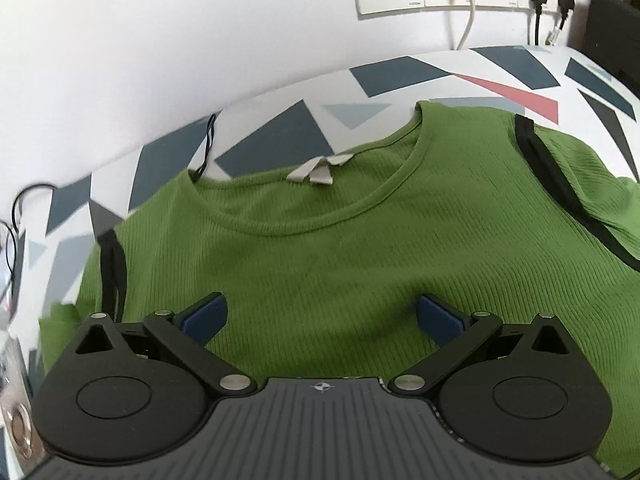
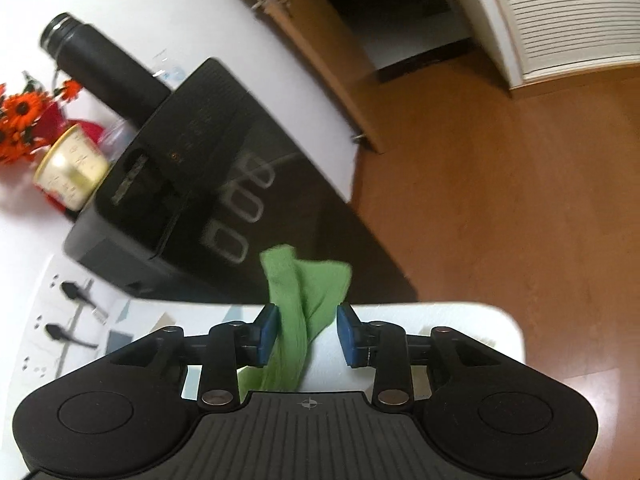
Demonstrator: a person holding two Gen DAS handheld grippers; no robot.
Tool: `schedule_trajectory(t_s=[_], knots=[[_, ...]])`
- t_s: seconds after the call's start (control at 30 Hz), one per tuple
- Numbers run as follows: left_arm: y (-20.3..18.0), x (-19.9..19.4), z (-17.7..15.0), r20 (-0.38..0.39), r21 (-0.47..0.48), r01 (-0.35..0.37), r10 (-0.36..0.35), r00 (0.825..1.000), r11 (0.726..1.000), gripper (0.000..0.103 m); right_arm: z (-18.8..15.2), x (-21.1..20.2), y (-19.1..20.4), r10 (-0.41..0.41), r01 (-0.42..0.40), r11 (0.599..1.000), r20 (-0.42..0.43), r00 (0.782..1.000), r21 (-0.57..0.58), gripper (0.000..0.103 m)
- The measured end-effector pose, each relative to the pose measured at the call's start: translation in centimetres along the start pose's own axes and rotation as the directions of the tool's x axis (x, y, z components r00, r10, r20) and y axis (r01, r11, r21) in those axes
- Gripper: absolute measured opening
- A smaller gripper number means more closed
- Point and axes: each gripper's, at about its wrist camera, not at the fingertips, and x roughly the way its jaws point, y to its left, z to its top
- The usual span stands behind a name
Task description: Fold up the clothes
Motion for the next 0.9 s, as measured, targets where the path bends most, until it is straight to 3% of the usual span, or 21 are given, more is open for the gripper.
schedule_trajectory(t_s=[0.07, 0.1, 0.2, 0.3, 0.37, 0.4, 0.47, 0.5, 0.57, 0.67, 0.77, 0.87, 0.9], knots=[[-0.2, 0.1, 0.2, -0.004, -0.018, -0.006, 0.006, 1.000, 1.000, 0.103, 0.4, -0.7, -0.6, -0.047, 0.046, 0.998, 0.026, 0.999, 0.032, 0.010], [-0.1, 0.2, 0.1, -0.004, -0.032, -0.006, 0.006, 1.000, 0.999, 0.103, 0.5, -1.1, -0.9, -0.081, 0.078, 0.995, 0.048, 0.996, 0.061, 0.006], [-0.1, 0.3, -0.1, 0.004, -0.057, -0.004, 0.004, 1.000, 0.998, 0.103, 0.7, -2.6, -1.6, -0.127, 0.113, 0.983, 0.086, 0.988, 0.146, 0.006], [0.0, 0.4, -0.2, 0.007, -0.071, -0.001, 0.001, 1.000, 0.998, 0.103, 0.8, -3.7, -1.0, -0.172, 0.153, 0.977, 0.125, 0.977, 0.151, 0.008], [0.1, 0.4, -0.2, 0.006, -0.078, 0.002, -0.001, 1.000, 0.997, 0.103, 0.9, -4.5, 0.2, -0.188, 0.169, 0.979, 0.189, 0.964, 0.113, 0.018], [0.1, 0.4, -0.2, 0.006, -0.081, 0.003, -0.002, 1.000, 0.997, 0.103, 0.9, -4.8, 1.0, -0.185, 0.168, 0.981, 0.217, 0.959, 0.094, 0.024], [0.1, 0.4, -0.3, 0.008, -0.086, 0.006, -0.005, 1.000, 0.996, 0.103, 1.1, -4.4, 2.6, -0.110, 0.109, 0.994, 0.219, 0.969, 0.016, 0.028], [0.2, 0.4, -0.4, 0.010, -0.090, 0.008, -0.008, 1.000, 0.996, 0.103, 1.2, -3.9, 3.4, -0.065, 0.074, 0.997, 0.196, 0.978, -0.037, 0.029], [0.3, 0.5, -0.5, 0.012, -0.102, 0.014, -0.013, 1.000, 0.995, 0.103, 0.1, -2.0, 6.1, 0.013, 0.000, 0.976, 0.056, 0.998, -0.219, 0.031], [0.4, 0.5, -0.6, 0.015, -0.109, 0.017, -0.016, 1.000, 0.994, 0.103, -2.7, 1.0, 10.5, 0.070, -0.153, 0.862, -0.185, 0.980, -0.483, 0.031], [0.2, 0.4, -0.5, 0.021, -0.086, 0.009, -0.007, 1.000, 0.996, 0.103, -6.8, 2.1, 13.2, 0.086, -0.251, 0.720, -0.276, 0.957, -0.647, 0.031], [0.0, 0.3, -0.5, 0.026, -0.072, 0.000, 0.002, 1.000, 0.997, 0.103, -10.9, 3.2, 16.0, 0.079, -0.348, 0.539, -0.366, 0.927, -0.767, 0.033], [0.1, 0.3, -0.5, 0.025, -0.077, 0.000, 0.002, 1.000, 0.997, 0.103, -12.3, 3.6, 16.9, 0.072, -0.380, 0.472, -0.395, 0.916, -0.795, 0.043]])
